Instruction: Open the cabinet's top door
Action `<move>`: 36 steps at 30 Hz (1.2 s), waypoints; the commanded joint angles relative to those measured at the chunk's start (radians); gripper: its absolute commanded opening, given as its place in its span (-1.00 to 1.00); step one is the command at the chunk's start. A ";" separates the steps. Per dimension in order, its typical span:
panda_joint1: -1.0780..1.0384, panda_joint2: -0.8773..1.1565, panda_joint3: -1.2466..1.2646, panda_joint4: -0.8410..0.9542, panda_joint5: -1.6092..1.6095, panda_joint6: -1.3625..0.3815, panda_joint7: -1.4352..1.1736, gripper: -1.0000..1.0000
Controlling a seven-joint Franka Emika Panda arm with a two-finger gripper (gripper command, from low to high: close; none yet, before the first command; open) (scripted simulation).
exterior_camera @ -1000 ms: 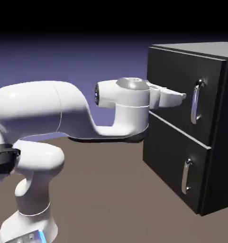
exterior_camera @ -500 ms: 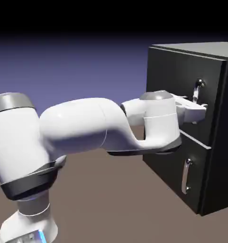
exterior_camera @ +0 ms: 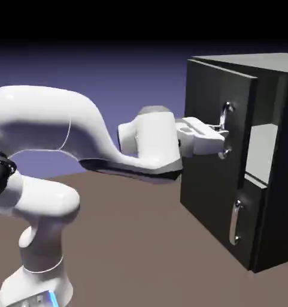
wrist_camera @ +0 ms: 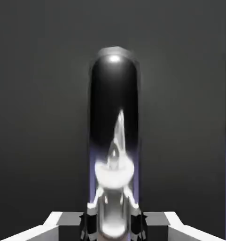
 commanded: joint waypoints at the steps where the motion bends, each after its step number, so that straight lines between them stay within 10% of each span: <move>1: -0.033 -0.002 0.036 -0.023 0.028 -0.014 0.000 -1.00; 17: -0.460 -0.105 0.612 -0.268 0.504 -0.121 -0.024 -1.00; 36: -0.349 -0.231 1.199 -0.342 1.330 -0.608 -0.231 -1.00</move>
